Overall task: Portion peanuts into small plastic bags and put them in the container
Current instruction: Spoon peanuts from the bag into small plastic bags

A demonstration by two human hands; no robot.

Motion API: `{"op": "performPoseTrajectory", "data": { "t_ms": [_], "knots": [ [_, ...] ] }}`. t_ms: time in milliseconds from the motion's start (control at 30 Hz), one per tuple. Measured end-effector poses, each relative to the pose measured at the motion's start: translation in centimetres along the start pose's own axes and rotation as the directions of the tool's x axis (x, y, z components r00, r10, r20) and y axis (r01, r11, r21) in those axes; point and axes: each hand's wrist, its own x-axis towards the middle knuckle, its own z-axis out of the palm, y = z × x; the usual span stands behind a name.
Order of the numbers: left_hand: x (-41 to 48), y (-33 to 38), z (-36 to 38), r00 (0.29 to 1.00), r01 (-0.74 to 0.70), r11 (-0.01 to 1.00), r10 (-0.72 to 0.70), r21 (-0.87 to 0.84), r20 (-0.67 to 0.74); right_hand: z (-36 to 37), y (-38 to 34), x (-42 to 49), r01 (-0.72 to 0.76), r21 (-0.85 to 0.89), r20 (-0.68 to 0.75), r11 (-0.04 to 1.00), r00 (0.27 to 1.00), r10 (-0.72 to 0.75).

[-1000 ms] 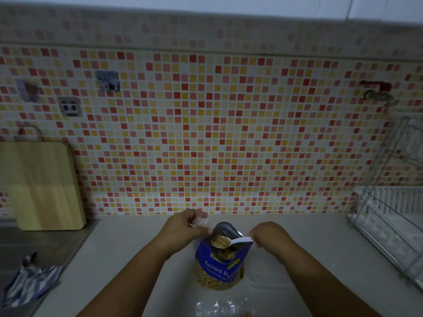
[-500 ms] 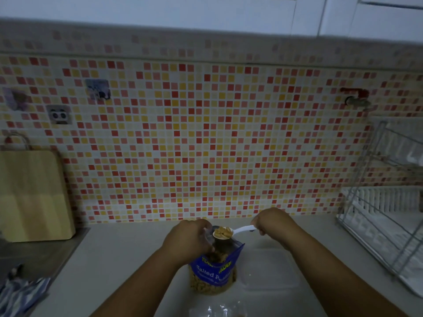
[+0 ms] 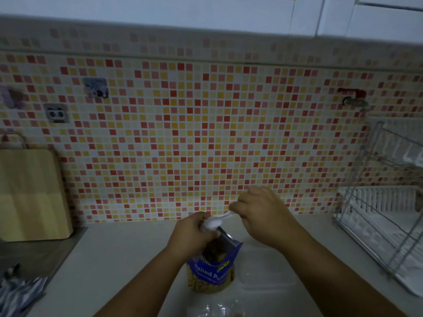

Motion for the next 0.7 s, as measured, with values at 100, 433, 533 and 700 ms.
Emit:
{"op": "performPoseTrajectory", "data": {
  "t_ms": [100,433,533,700],
  "knots": [
    [0.0,-0.3,-0.8,0.999,0.039,0.998,-0.039,-0.056,0.001,-0.9,1.0,-0.1,-0.203,0.015,0.025,0.979,0.979,0.203],
    [0.0,-1.2,-1.6,0.983,0.149,0.989,-0.15,0.017,0.105,3.9,-4.8,0.3,-0.201,-0.024,0.642,0.979,0.747,0.169],
    [-0.1,-1.6,-1.5,0.983,0.152,0.988,-0.152,0.005,0.098,5.5,-5.6,0.6,-0.257,-0.071,0.688,0.964,0.687,0.233],
    [0.0,-1.9,-1.6,0.98,0.169,0.982,-0.159,-0.081,0.117,7.7,-6.5,1.0,-0.373,-0.107,0.714,0.922,0.616,0.332]
  ]
}}
